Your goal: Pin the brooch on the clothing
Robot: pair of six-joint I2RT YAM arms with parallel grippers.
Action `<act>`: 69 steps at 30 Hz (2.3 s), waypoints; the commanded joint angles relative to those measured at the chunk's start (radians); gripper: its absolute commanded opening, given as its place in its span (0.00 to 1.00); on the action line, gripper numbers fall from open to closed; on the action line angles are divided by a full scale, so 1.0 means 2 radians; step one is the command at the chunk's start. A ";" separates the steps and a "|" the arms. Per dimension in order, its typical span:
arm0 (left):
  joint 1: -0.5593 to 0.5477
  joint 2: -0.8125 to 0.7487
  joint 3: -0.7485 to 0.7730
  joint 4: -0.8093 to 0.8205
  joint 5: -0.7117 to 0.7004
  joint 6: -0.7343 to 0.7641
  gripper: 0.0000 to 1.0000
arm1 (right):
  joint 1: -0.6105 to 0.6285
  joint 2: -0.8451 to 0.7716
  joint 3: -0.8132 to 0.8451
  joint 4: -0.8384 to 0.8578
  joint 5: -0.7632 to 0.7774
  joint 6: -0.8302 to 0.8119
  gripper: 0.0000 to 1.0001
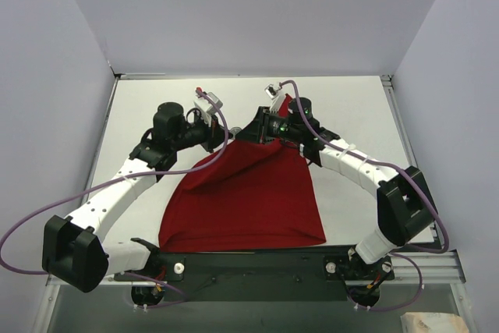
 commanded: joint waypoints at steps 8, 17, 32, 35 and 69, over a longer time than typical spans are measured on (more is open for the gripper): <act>-0.029 -0.032 -0.011 0.036 0.041 -0.017 0.00 | 0.010 -0.030 -0.034 0.136 0.047 0.045 0.04; -0.020 -0.036 -0.019 0.045 0.010 -0.025 0.00 | 0.010 -0.037 -0.051 0.189 0.022 0.046 0.12; -0.006 -0.027 -0.016 0.051 -0.016 -0.032 0.00 | 0.004 -0.119 -0.117 0.221 0.046 -0.026 1.00; -0.005 -0.020 -0.011 0.049 -0.036 -0.030 0.00 | 0.001 -0.130 -0.117 0.198 0.053 -0.035 1.00; 0.013 0.016 0.037 -0.001 -0.082 0.016 0.00 | -0.027 -0.067 -0.081 0.171 -0.039 -0.071 1.00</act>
